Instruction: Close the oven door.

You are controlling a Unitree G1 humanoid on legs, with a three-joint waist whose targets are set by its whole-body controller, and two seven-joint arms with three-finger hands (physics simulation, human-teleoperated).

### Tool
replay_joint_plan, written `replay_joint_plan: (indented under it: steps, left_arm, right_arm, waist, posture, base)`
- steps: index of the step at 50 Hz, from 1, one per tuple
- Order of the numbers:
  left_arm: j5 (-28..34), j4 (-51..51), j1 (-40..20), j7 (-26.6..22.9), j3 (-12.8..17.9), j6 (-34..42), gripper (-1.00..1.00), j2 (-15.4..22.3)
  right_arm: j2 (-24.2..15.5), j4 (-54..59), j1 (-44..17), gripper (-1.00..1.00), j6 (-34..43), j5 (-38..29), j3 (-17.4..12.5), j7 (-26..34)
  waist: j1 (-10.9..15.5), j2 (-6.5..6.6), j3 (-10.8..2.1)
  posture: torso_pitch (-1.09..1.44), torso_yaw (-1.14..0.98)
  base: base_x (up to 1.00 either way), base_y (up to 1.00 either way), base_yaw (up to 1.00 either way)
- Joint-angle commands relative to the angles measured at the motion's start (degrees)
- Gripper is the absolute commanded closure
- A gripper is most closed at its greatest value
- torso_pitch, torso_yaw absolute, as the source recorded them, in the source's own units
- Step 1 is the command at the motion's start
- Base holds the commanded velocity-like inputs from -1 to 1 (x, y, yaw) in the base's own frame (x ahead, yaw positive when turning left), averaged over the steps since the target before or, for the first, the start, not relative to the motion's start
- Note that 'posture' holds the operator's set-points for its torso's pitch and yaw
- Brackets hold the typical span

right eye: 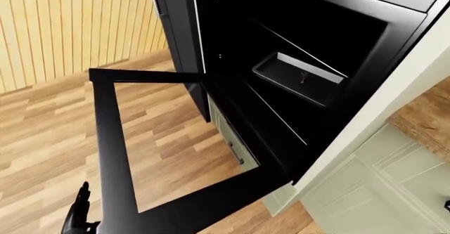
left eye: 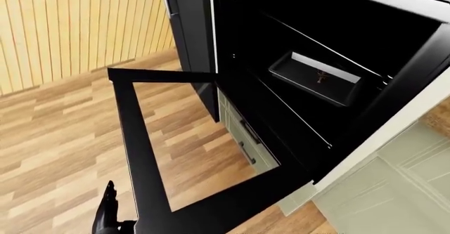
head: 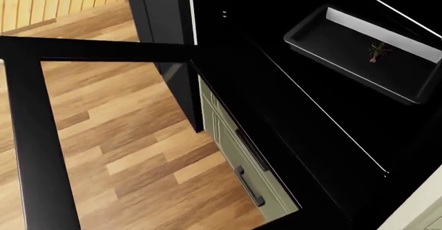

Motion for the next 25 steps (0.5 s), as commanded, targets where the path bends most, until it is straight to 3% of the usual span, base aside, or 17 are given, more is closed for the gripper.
replay_joint_plan:
  steps: [1,25]
  left_arm:
    - [-0.48,-1.17,-0.74,0.52,0.30,-1.28,-1.00,1.08]
    - [-0.55,-1.17,-0.73,0.50,0.25,-1.51,-1.00,1.09]
  right_arm:
    - [-0.65,-0.26,0.55,-1.00,-1.12,0.22,-0.28,0.09]
    - [-0.64,-0.27,0.54,-1.00,-1.23,0.26,-0.43,1.17]
  waist:
    - [-0.04,0.09,-0.13]
    - [-0.11,0.45,7.32]
  posture:
    - [0.04,0.00]
    - [0.25,0.00]
  base:
    - [0.00,0.00,0.00]
    - [0.00,0.00,0.00]
